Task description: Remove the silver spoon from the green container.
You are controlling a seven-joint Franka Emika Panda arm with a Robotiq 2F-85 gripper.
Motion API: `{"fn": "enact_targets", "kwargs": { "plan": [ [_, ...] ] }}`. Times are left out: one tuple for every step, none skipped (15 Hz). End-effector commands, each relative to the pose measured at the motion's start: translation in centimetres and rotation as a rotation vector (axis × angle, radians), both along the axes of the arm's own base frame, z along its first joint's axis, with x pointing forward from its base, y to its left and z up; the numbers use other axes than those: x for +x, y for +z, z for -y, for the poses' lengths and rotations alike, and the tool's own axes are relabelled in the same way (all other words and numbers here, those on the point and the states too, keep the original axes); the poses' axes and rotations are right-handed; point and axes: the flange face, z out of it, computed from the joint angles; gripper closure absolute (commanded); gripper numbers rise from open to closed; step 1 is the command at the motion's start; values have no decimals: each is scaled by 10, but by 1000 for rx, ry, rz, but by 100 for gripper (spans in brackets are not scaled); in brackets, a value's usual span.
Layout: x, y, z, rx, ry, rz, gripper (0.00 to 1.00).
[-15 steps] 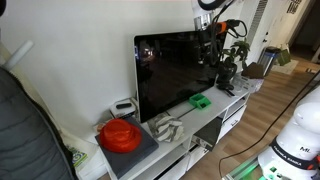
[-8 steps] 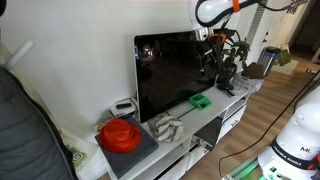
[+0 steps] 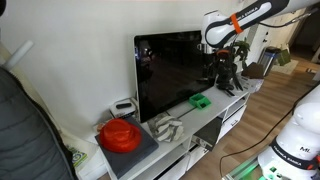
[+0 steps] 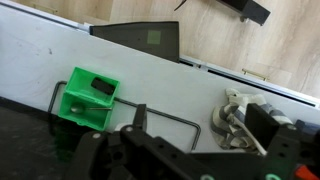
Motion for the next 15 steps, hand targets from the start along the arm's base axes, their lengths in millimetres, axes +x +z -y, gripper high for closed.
{"fn": "enact_targets", "kwargs": {
  "plan": [
    [9,-31,40,48,133,35,0],
    [13,-41,51,65,126,36,0],
    [15,-51,62,82,96,31,0],
    [16,-63,72,115,52,9,0],
    [15,-73,80,135,4,-14,0],
    [13,-87,91,172,-71,-53,0],
    [12,-98,98,199,-109,-72,0],
    [11,-82,85,149,-50,-40,0],
    [11,-90,90,153,-63,-55,0],
    [12,-93,91,152,-64,-58,0],
    [12,-92,88,152,-59,-57,0],
    [12,-90,86,152,-54,-53,0],
    [13,-88,85,151,-52,-49,0],
    [13,-88,85,151,-51,-48,0],
    [13,-87,85,151,-51,-48,0]
  ]
}}
